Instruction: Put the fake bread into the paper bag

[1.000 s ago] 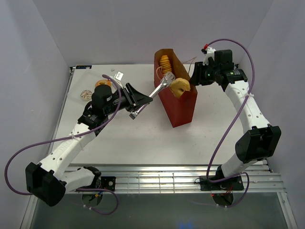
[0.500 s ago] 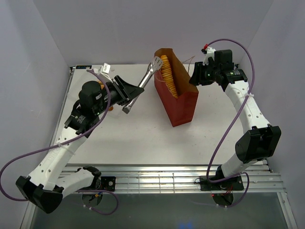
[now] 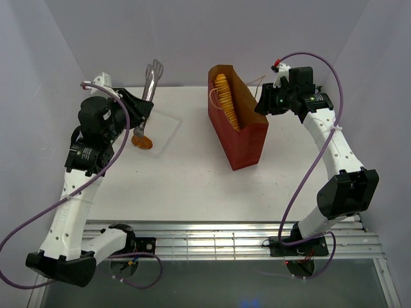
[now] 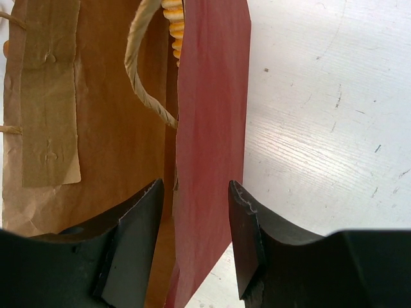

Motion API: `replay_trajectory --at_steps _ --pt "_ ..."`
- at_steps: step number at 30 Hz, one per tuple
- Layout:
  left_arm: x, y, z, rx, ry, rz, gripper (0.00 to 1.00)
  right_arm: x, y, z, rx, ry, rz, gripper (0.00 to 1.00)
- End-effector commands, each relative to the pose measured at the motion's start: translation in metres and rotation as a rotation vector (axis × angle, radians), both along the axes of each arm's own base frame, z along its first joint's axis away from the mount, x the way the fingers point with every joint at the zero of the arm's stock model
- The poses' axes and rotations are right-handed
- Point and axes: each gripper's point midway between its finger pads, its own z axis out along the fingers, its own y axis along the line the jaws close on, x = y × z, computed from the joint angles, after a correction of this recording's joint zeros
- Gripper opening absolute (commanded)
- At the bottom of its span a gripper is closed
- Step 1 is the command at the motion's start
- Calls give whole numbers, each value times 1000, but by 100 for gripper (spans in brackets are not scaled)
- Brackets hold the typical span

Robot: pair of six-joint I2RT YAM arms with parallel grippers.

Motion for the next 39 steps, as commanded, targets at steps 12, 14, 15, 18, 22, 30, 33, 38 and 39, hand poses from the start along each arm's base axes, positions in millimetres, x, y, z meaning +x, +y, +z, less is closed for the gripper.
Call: replay_trajectory --at_steps 12,14,15,18,22,30,33,38,39 --pt "16 110 -151 -192 367 199 48 6 6 15 9 -55 36 51" --pt "13 113 -168 -216 425 210 48 6 7 13 10 -50 42 51" --pt "13 114 -181 -224 464 214 47 5 8 13 12 -50 46 51" --pt "6 111 -204 -234 535 210 45 5 9 9 15 -43 49 51" --pt "1 114 -217 -212 557 229 45 5 10 7 19 -42 53 51" --pt "16 125 -225 -210 578 274 47 5 14 1 42 -29 62 51" --pt "31 130 -219 -208 546 286 48 5 13 0 35 -31 58 51" --pt "53 141 -225 -214 560 316 50 6 12 1 30 -36 56 51" --pt "59 142 -228 -225 559 314 50 6 11 1 28 -36 56 51"
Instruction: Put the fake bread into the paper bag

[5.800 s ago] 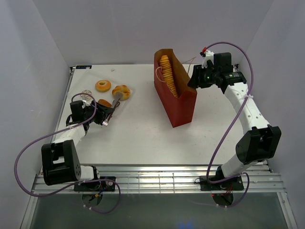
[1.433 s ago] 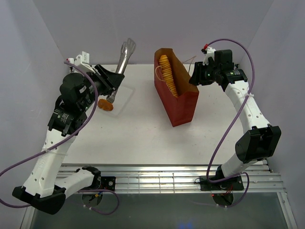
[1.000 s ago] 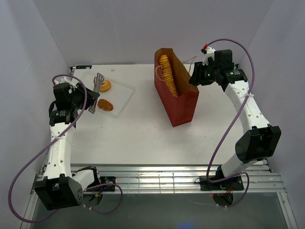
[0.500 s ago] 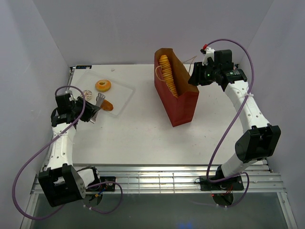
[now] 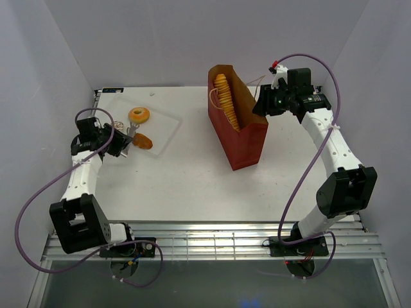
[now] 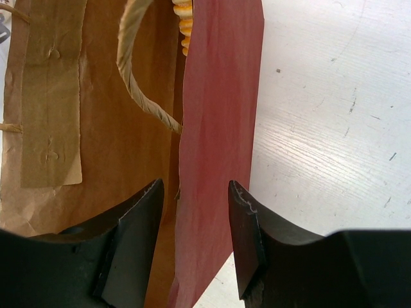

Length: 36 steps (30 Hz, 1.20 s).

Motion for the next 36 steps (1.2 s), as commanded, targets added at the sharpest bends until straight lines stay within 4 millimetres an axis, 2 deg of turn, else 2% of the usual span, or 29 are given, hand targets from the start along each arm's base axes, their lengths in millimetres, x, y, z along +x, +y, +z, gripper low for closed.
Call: replay_trajectory --at_steps 1,6,9,15,19,36 --pt "27 10 21 -2 -94 28 50 5 4 8 6 -45 15 51" --pt "45 18 24 -32 -136 38 51 6 3 6 1 -41 16 51" --pt "54 24 17 -61 -134 50 52 7 3 6 0 -41 15 51" --pt "72 21 3 -153 -153 16 53 8 4 4 -3 -38 19 51" --pt "78 18 -6 -203 -152 -1 54 9 2 2 -12 -40 14 51" --pt "102 31 -24 -324 -172 -4 55 13 2 -2 -21 -33 14 51"
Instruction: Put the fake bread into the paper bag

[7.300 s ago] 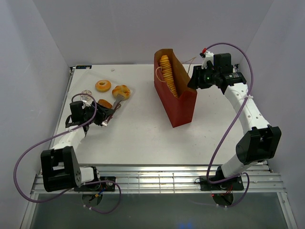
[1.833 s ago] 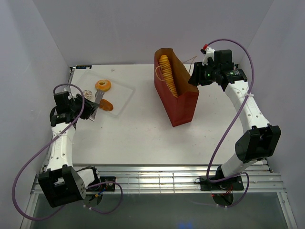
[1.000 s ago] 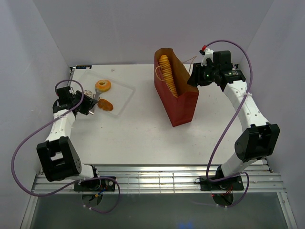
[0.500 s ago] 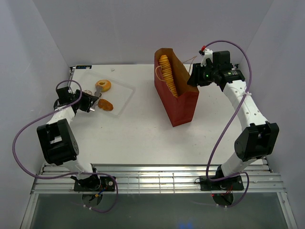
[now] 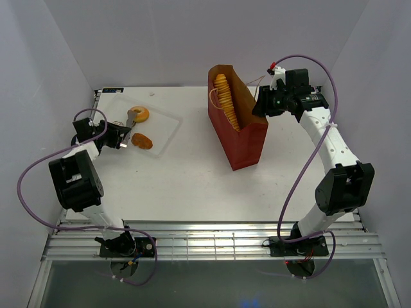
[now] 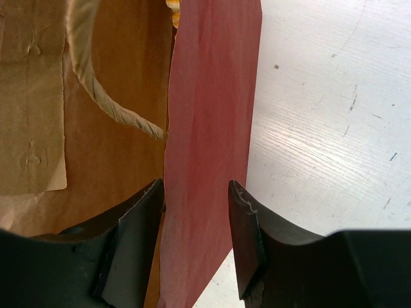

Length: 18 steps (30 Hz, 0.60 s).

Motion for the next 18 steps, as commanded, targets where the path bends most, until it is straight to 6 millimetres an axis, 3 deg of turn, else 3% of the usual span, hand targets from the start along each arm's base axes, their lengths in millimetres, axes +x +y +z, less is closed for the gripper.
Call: replay_trajectory --at_steps 1,7,18 --pt "17 2 26 -14 -98 -24 55 9 2 9 -5 -49 6 51" --pt "24 0 23 -49 -111 -40 50 9 2 10 -4 -48 7 51" --pt "21 -3 28 -57 -123 -61 25 9 3 12 -5 -51 8 51"
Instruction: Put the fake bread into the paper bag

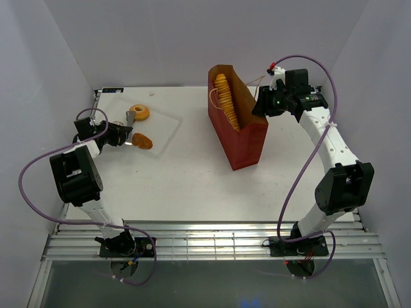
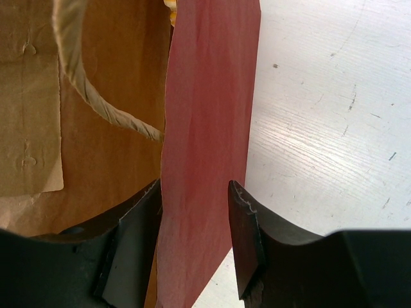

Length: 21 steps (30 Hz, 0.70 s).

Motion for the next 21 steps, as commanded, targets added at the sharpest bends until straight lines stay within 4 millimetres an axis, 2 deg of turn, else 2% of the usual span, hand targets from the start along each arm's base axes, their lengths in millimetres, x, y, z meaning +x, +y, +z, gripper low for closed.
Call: replay_trajectory --at_steps 1,7,11,16,21 --pt "7 2 36 24 -105 -22 23 8 2 15 -1 -56 6 51" --pt "3 2 62 65 -144 -21 11 7 2 16 1 -57 5 51" --pt "-8 0 87 97 -168 -18 2 8 2 16 1 -55 3 51" --pt "-21 -1 111 148 -206 -10 0 8 2 18 3 -57 2 51" --pt "-30 -7 112 144 -196 -27 0 6 3 21 8 -58 2 51"
